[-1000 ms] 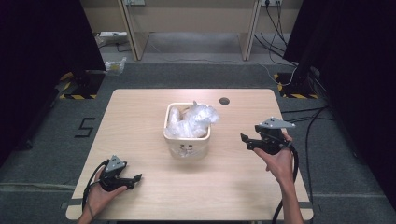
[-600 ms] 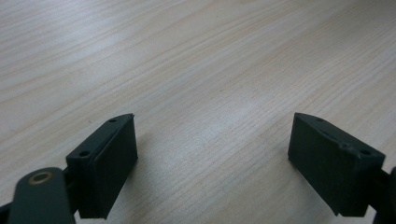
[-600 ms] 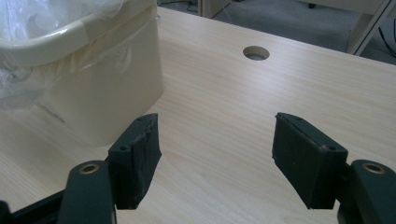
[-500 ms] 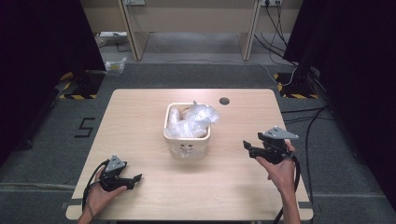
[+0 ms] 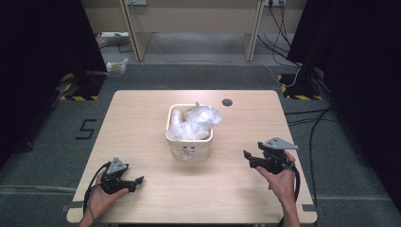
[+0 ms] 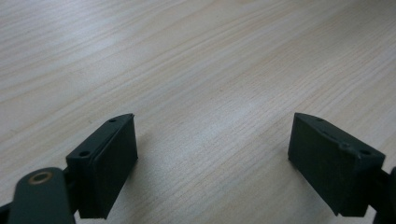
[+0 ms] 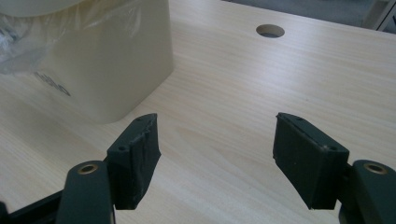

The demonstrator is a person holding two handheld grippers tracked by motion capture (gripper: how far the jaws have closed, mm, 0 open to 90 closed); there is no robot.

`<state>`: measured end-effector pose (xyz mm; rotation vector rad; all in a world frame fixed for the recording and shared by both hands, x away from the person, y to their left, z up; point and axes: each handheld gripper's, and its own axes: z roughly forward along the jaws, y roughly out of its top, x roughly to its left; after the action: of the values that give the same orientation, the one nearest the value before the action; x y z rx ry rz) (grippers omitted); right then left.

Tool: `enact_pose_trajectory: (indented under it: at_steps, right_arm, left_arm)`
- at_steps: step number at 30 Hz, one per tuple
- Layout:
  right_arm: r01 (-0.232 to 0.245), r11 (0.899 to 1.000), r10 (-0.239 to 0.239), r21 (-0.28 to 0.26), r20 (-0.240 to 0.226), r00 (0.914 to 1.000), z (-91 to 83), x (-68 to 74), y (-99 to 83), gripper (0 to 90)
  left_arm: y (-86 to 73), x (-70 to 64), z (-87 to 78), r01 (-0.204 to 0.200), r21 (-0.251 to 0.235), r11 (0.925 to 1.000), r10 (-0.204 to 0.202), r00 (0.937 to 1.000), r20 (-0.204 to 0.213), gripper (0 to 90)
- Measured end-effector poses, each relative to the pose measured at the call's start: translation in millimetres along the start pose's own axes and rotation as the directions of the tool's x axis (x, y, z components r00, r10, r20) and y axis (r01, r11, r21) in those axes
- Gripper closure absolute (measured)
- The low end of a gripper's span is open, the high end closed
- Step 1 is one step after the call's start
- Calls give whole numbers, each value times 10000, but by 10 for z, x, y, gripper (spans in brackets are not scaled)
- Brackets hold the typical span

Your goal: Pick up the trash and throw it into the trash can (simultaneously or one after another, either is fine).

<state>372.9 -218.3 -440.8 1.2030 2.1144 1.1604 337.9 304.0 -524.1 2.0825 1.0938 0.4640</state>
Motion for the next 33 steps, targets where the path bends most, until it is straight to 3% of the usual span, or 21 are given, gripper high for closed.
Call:
enact_pose_trajectory:
  at_steps: [33]
  right_arm:
    - [-81,9972,93,744,-167,9998,47,133,-361,244]
  left_arm:
    - [0,0,-1,-7,9,10000,7,10000,2,146]
